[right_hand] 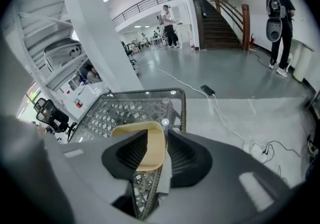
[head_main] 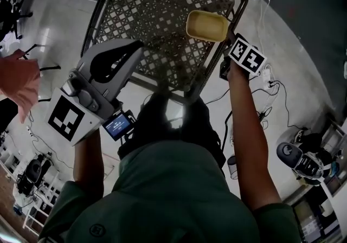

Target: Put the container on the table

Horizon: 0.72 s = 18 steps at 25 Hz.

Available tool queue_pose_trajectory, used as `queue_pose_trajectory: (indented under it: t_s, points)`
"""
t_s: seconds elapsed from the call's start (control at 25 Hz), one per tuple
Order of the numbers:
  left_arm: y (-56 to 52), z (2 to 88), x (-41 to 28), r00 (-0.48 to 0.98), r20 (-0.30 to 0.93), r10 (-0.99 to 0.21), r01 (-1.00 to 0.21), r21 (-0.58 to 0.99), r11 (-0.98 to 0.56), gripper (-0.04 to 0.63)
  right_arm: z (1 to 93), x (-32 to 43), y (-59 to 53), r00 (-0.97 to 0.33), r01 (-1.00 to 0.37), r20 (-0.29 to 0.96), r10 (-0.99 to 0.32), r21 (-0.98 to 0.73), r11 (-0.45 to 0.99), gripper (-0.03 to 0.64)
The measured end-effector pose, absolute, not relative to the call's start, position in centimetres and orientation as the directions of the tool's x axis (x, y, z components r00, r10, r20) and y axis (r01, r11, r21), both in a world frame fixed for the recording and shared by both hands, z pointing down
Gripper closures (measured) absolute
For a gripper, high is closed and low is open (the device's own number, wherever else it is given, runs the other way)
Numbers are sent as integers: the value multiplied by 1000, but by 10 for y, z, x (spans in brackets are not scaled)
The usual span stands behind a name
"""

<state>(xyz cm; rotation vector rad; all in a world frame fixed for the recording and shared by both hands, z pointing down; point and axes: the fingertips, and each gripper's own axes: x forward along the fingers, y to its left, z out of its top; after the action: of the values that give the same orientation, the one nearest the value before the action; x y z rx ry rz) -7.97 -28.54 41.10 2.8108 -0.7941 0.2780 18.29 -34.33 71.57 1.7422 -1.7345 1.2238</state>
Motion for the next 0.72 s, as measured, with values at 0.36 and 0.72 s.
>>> queue_pose_trajectory:
  t_s: [0.36, 0.72]
  points:
    - [-265, 364, -80, 856, 198, -477, -501, 91, -861, 594, 567, 172, -325, -213, -932, 585, -782, -362, -17, 612]
    - [-247, 305, -76, 876, 141, -461, -468, 22, -883, 594, 390, 149, -290, -329, -921, 341, -881, -321, 220, 612]
